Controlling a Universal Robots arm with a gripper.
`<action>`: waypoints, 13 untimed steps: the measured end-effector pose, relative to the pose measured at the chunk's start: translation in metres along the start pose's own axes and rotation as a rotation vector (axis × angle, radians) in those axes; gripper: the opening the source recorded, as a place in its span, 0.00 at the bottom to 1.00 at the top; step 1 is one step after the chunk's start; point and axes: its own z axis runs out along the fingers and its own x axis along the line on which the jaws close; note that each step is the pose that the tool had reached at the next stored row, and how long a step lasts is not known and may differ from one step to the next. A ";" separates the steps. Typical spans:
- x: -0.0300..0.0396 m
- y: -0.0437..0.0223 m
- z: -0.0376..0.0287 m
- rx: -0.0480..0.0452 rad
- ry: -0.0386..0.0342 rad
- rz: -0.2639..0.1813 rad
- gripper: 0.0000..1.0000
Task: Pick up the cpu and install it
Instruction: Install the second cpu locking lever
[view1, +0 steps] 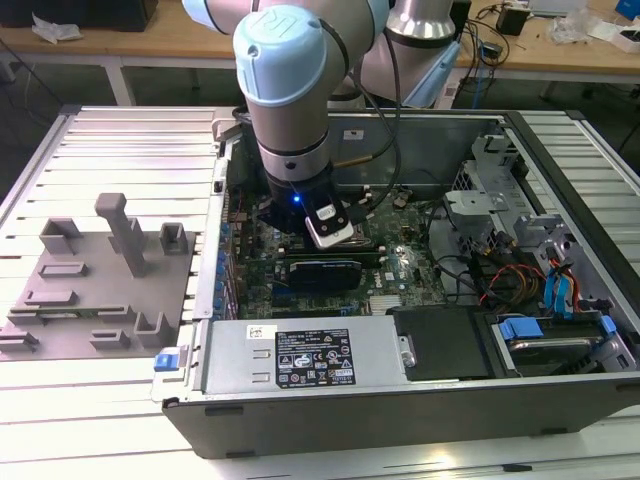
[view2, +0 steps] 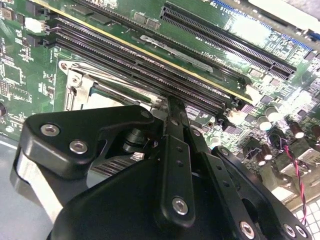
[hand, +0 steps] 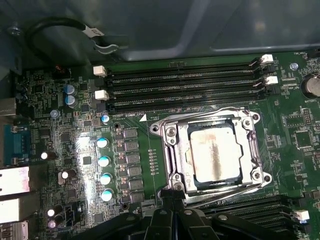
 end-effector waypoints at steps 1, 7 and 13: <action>0.0000 0.0000 0.0000 -0.0001 -0.0001 0.000 0.11; -0.0003 0.0004 -0.0031 0.0000 -0.0002 0.000 0.11; -0.0027 0.0016 -0.0095 -0.0001 0.0011 0.000 0.11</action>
